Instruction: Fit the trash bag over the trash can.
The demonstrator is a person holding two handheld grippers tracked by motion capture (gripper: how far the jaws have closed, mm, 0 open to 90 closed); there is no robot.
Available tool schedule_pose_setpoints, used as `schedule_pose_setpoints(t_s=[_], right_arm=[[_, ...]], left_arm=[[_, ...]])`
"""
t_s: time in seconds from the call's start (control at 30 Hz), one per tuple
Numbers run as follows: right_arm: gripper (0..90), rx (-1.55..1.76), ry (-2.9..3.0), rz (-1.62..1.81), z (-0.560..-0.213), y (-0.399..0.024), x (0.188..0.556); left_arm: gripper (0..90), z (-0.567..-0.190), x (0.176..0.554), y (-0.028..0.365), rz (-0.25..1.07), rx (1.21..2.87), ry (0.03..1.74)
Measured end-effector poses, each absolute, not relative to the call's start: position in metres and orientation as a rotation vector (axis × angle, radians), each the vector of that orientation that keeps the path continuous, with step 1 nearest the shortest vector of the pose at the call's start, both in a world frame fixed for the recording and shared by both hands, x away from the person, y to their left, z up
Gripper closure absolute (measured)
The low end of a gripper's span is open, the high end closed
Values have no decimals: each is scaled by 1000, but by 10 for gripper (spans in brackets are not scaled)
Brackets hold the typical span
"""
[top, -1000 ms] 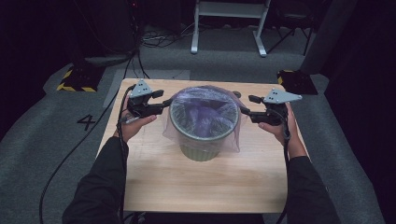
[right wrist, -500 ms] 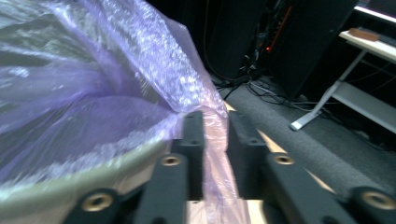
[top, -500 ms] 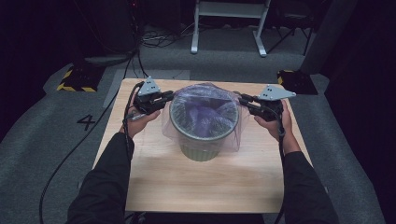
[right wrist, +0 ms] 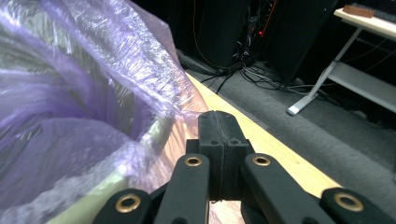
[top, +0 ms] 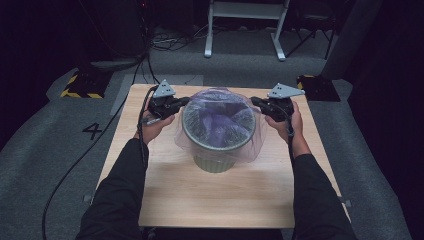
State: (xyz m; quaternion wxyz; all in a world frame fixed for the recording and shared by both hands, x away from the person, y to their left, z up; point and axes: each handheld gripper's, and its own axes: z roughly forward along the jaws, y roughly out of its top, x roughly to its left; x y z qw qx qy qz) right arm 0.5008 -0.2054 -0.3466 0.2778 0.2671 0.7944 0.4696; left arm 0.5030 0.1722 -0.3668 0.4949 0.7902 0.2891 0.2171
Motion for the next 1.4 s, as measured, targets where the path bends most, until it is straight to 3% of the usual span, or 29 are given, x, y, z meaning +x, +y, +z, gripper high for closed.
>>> schedule_pose_setpoints(t_s=[0.4,0.87,1.0,1.07,1.17,1.4], right_arm=[[900,905,2139,1336,-367,-214,522],[896,981,2149,1297,-388,-222,526],[805,976,2084,1370,-376,-233,520],[727,954,2068,1416,-368,-238,518],[639,946,2049,1433,-360,-242,514],[451,839,2113,1498,-348,-241,504]], left_arm=[[900,-394,517,174,406,1881,788],[900,-414,516,169,381,1930,803],[885,-409,515,173,422,1906,818],[779,-405,514,176,438,1898,830],[747,-401,511,181,436,1904,803],[523,-393,505,190,471,1911,804]])
